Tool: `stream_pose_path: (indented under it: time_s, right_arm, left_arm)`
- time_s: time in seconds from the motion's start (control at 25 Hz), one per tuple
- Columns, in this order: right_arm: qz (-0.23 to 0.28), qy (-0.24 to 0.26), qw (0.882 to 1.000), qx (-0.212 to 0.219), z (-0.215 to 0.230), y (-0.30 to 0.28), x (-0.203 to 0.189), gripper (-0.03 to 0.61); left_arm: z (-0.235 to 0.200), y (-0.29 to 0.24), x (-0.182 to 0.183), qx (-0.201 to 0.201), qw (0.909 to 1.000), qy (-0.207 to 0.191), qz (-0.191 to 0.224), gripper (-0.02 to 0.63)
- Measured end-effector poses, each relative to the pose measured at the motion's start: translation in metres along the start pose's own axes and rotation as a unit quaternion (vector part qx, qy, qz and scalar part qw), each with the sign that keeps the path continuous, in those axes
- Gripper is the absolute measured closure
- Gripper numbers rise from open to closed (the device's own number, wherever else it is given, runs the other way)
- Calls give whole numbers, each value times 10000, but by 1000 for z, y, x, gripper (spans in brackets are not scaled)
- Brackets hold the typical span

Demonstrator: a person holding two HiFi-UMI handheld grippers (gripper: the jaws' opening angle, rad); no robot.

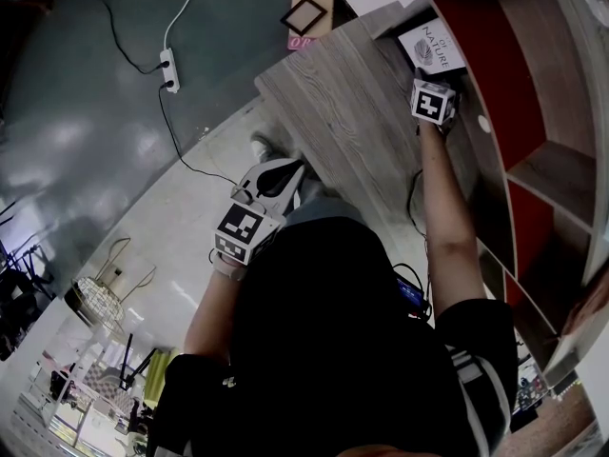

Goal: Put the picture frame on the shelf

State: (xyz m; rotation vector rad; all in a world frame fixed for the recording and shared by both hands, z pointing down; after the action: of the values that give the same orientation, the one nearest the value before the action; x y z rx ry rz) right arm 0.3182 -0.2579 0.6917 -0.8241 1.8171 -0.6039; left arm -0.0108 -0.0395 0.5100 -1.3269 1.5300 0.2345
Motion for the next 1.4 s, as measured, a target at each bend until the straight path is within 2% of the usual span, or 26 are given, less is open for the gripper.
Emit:
stream_pose_path:
  time_s: [0.4,0.6,0.76,0.84,0.96,1.16,1.4]
  right_arm:
    - [119,-271,9993,-240,-2,27,-8,259]
    - [332,-572,9978,-80,-20,62,-6,267]
    - [465,-857,9952,63,-35,94,-4,333]
    - [539,-1008,9934,81,-41,116,-2,399]
    - [717,-1145,9907,168,-52,146,5,458]
    - [1242,-1321,9822,486,-70,207,32,566]
    - [2109,-1314,9647,875,-86,290,78,577]
  left_arm:
    - [-3,14,9,-64,9999,-150,48,604]
    - [-12,26,20,-202,9993,-294,97,605]
    - [-19,32,30,-433,9979,-465,76,605]
    - [-23,35,35,-537,9970,-549,78,604]
    - [-30,39,44,-647,9957,-647,113,604]
    - [-41,48,62,-806,9927,-876,204,604]
    - [-48,59,94,-960,9882,-1089,490,604]
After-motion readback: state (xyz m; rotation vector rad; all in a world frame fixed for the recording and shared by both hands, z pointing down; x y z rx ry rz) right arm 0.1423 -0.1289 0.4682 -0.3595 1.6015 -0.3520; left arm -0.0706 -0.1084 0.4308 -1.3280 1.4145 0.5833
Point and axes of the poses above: the fingertips, and each gripper's own axes: y backward along the fingers, z to its right, x out of its top, the point moved 1 cm from there along y, backward along the fingers, and after that the axes turned 6 degrees about -x, right-handed, at the moved point
